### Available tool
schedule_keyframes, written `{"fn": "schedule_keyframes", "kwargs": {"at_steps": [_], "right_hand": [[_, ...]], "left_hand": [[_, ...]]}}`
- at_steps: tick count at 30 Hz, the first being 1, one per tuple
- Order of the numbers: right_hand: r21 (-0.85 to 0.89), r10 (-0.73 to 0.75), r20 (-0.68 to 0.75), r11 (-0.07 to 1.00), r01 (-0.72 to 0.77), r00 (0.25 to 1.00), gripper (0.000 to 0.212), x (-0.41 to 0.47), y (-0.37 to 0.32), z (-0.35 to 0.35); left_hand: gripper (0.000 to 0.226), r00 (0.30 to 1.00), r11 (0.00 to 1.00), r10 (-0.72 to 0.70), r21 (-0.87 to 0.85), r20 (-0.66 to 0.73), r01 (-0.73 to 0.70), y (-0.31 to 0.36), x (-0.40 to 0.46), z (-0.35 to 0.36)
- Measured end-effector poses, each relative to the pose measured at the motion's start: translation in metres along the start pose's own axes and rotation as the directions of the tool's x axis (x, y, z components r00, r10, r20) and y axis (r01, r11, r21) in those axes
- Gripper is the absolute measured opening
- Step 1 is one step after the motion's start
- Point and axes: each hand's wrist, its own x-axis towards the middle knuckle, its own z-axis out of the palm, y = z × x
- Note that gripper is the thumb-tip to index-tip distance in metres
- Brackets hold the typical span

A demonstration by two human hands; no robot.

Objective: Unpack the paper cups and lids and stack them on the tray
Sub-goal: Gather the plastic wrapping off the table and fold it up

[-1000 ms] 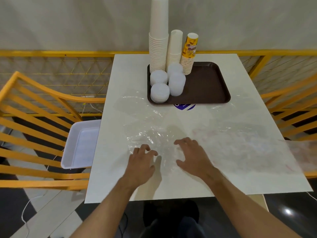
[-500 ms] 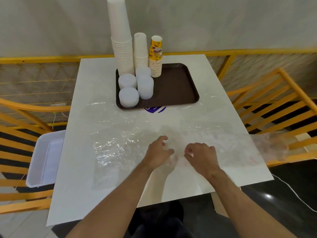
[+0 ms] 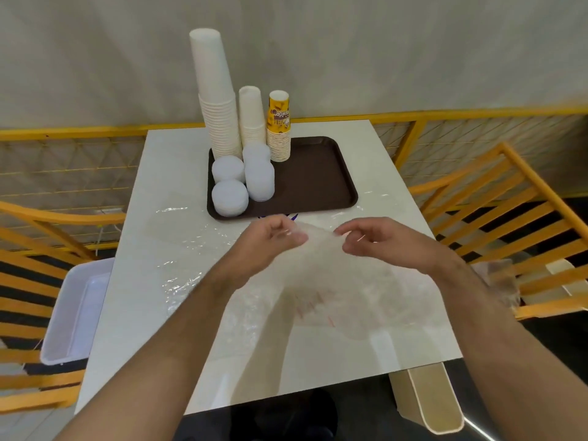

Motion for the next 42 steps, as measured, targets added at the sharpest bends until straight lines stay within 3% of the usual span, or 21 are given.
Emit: {"fn": "schedule_keyframes", "kwargs": {"at_steps": [2, 4, 6, 9, 12, 16, 21, 27, 32, 36, 39, 42], "right_hand": [[0.019, 0.036, 0.047, 0.999, -0.037, 0.998, 0.04, -0.001, 0.003, -0.008], [0.066, 0.035, 0.01, 0.997, -0.035, 0.999, 0.022, 0.001, 0.007, -0.006], [0.243, 0.021, -0.093, 0.97, 0.002, 0.995, 0.017, 0.007, 0.006, 0.004], [0.595, 0.031, -0.231, 0.795, 0.116, 0.972, 0.035, 0.019, -0.004, 0.02], [0.7, 0.032, -0.332, 0.678, 0.224, 0.943, 0.046, 0.029, -0.017, 0.032], [0.697, -0.023, -0.414, 0.635, 0.333, 0.91, 0.042, 0.037, -0.03, 0.041], [0.601, -0.121, -0.358, 0.729, 0.328, 0.926, 0.012, 0.041, -0.04, 0.043], [0.492, -0.204, -0.147, 0.834, 0.251, 0.968, 0.067, 0.035, -0.049, 0.034], [0.481, -0.224, 0.047, 0.859, 0.174, 0.974, 0.089, 0.033, -0.052, 0.031], [0.525, -0.239, 0.032, 0.83, 0.188, 0.97, 0.088, 0.033, -0.055, 0.035], [0.547, -0.239, -0.021, 0.81, 0.211, 0.971, 0.075, 0.035, -0.057, 0.038], [0.575, -0.241, -0.013, 0.792, 0.204, 0.971, 0.068, 0.033, -0.056, 0.041]], "left_hand": [[0.028, 0.996, 0.988, -0.014, -0.156, -0.085, 0.0, 0.008, -0.007, -0.013], [0.017, 0.987, 0.961, -0.057, -0.276, -0.152, 0.013, 0.011, -0.014, -0.026], [0.016, 0.976, 0.934, -0.1, -0.357, -0.194, 0.025, 0.012, -0.022, -0.037], [0.022, 0.958, 0.911, -0.149, -0.41, -0.246, 0.037, 0.01, -0.035, -0.055], [0.032, 0.954, 0.897, -0.161, -0.441, -0.253, 0.035, 0.006, -0.048, -0.07], [0.03, 0.946, 0.892, -0.152, -0.452, -0.285, 0.007, 0.003, -0.063, -0.092], [0.013, 0.957, 0.907, -0.154, -0.418, -0.244, 0.039, 0.012, -0.073, -0.109], [0.006, 0.932, 0.963, -0.105, -0.27, -0.346, 0.008, 0.015, -0.074, -0.126], [0.012, 0.914, 0.978, -0.045, -0.206, -0.403, -0.043, 0.02, -0.073, -0.138], [0.027, 0.949, 0.956, -0.06, -0.292, -0.31, -0.035, 0.027, -0.077, -0.143], [0.041, 0.976, 0.968, -0.023, -0.249, -0.217, -0.032, 0.025, -0.081, -0.148], [0.045, 0.965, 0.977, 0.024, -0.198, -0.259, -0.077, 0.021, -0.081, -0.153]]}}
